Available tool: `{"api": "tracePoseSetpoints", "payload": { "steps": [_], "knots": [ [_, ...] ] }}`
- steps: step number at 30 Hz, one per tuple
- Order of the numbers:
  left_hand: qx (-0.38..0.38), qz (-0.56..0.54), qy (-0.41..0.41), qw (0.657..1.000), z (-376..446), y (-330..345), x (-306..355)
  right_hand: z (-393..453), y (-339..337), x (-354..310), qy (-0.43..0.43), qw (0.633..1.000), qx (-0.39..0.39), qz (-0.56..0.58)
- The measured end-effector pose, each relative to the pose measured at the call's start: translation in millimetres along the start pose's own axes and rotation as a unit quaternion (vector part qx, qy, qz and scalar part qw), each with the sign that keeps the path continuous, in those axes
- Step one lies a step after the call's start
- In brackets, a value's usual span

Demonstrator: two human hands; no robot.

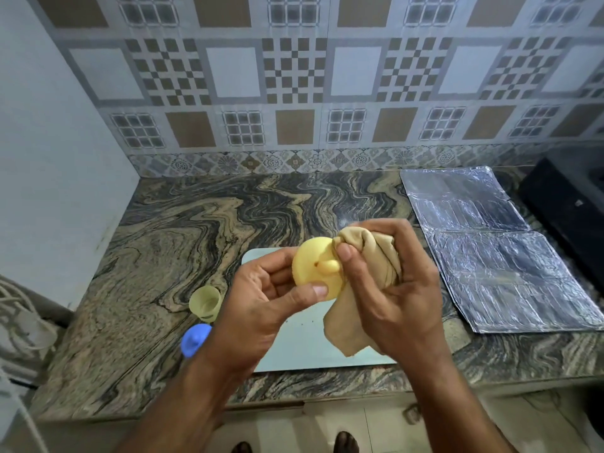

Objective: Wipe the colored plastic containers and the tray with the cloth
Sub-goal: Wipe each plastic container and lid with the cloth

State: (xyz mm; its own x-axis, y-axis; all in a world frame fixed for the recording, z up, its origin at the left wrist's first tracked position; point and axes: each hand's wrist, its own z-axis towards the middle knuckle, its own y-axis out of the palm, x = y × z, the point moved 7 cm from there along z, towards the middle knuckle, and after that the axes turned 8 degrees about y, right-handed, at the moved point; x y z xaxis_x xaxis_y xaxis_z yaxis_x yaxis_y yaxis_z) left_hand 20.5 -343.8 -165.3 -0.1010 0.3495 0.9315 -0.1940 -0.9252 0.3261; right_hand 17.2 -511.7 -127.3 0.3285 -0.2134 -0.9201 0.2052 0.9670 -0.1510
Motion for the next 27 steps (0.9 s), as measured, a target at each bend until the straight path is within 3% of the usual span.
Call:
{"api": "tracePoseSetpoints", "payload": {
  "steps": [3, 6, 9, 11, 14, 21, 27],
  "knots": [
    [-0.057, 0.031, -0.005, 0.998, 3.5, -0.7, 4.3, 13.7, 0.0, -3.5, -0.003, 0.999, -0.029, -0.016],
    [-0.081, 0.031, -0.02, 0.996, 6.7, -0.4, 6.4, 27.6, -4.7, -2.0, 0.006, 1.0, -0.011, -0.003],
    [-0.046, -0.016, -0.034, 0.998, 8.6, -3.7, 4.2, 34.2, -18.0, -1.8, 0.035, 0.994, 0.012, 0.099],
    [-0.021, -0.037, -0.046, 0.998, 8.3, -7.2, 0.9, 30.0, -16.5, -4.9, 0.043, 0.991, -0.017, 0.129],
    [-0.021, -0.089, -0.059, 0.994, 9.0, -4.6, -1.5, 16.9, -1.4, -4.8, 0.039, 0.992, -0.063, 0.105],
    [0.098, -0.155, -0.044, 0.982, 9.5, 0.7, -4.4, -11.1, 10.9, 0.7, 0.024, 0.995, 0.009, 0.094],
    [0.084, -0.107, -0.033, 0.99, 7.3, 2.0, -4.2, -6.8, 0.0, -11.1, -0.061, 0.997, 0.039, 0.014]
  ]
}}
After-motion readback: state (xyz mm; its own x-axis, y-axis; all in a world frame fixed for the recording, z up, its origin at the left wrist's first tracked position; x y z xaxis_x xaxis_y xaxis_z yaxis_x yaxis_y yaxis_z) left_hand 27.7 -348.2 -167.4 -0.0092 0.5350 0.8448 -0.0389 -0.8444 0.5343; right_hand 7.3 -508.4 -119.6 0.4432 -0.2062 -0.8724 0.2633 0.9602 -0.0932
